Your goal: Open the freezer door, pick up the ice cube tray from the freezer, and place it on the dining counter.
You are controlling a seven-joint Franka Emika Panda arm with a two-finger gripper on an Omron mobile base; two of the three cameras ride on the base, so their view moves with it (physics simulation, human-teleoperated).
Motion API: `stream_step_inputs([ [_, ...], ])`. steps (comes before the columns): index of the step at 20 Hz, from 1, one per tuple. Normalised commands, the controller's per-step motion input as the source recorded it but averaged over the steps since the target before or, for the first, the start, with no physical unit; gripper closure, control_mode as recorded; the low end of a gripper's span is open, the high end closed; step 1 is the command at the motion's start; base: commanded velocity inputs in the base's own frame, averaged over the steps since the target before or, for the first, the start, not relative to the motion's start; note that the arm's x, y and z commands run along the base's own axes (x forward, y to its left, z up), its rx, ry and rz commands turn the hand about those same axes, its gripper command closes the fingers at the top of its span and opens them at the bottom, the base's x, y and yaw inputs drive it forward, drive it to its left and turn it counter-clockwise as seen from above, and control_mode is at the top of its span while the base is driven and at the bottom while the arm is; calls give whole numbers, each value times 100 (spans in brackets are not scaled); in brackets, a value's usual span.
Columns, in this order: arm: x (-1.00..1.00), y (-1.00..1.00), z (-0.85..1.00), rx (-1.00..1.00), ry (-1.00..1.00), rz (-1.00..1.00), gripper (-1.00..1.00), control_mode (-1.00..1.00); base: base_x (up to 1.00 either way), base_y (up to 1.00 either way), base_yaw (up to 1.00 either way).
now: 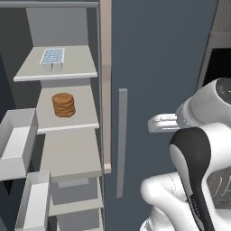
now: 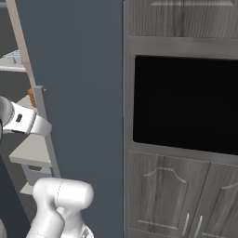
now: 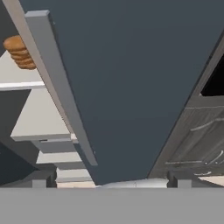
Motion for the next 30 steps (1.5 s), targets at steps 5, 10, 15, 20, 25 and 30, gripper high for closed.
stream_step_inputs([
  [5,-5,-33,0,0,3,4,-100,-100,0,0,0],
  [10,-4,-16,-5,0,1,1,-100,-100,0,0,0],
  [15,-10,-4,-9,0,0,0,-100,-100,0,0,0],
  [20,-12,0,-2,0,0,0,-100,-100,0,0,0],
  [25,-13,0,0,0,1,0,-100,-100,0,0,0],
  [30,0,0,0,0,0,0,-100,100,-34,13,0],
])
